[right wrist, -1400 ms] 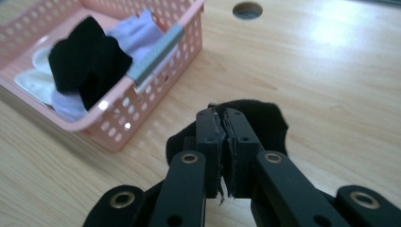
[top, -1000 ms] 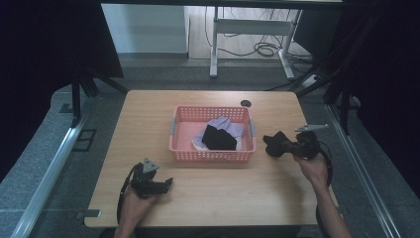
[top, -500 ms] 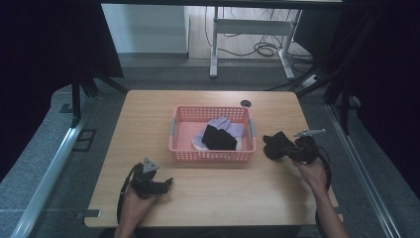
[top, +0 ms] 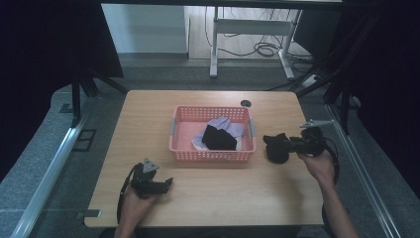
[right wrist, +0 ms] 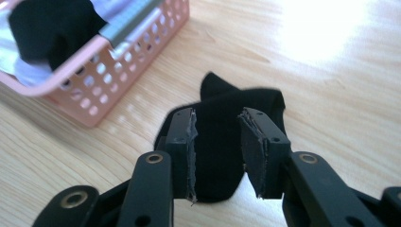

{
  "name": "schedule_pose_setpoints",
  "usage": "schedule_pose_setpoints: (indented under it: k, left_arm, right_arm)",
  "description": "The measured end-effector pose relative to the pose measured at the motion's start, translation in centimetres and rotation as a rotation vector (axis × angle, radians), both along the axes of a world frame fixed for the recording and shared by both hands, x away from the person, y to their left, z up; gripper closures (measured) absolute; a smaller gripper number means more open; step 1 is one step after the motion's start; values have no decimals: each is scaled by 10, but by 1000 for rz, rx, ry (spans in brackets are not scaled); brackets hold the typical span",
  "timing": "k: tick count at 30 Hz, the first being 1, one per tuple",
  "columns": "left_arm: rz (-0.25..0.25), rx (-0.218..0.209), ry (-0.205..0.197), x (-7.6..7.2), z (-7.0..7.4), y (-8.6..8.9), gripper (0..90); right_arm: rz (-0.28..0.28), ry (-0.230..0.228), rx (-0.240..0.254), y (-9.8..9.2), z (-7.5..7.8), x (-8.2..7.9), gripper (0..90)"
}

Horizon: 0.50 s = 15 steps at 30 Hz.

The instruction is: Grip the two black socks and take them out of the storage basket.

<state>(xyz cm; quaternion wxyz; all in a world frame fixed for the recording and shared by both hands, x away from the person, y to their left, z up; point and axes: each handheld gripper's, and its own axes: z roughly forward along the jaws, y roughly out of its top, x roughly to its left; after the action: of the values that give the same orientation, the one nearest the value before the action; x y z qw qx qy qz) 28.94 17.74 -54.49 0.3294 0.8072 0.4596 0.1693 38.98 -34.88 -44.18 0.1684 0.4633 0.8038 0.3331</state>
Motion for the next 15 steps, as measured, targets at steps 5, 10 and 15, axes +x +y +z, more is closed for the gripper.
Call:
schedule_pose_setpoints:
  k: [5,10,15]
  left_arm:
    - [0,0,0,0,0,0,128]
    - [0,0,0,0,0,0,129]
    - [0,1,0,0,0,0,128]
  right_arm:
    - [40,-14,5,14,11,4,635]
    - [77,-25,19,31,22,11,636]
    - [115,-24,28,51,27,19,642]
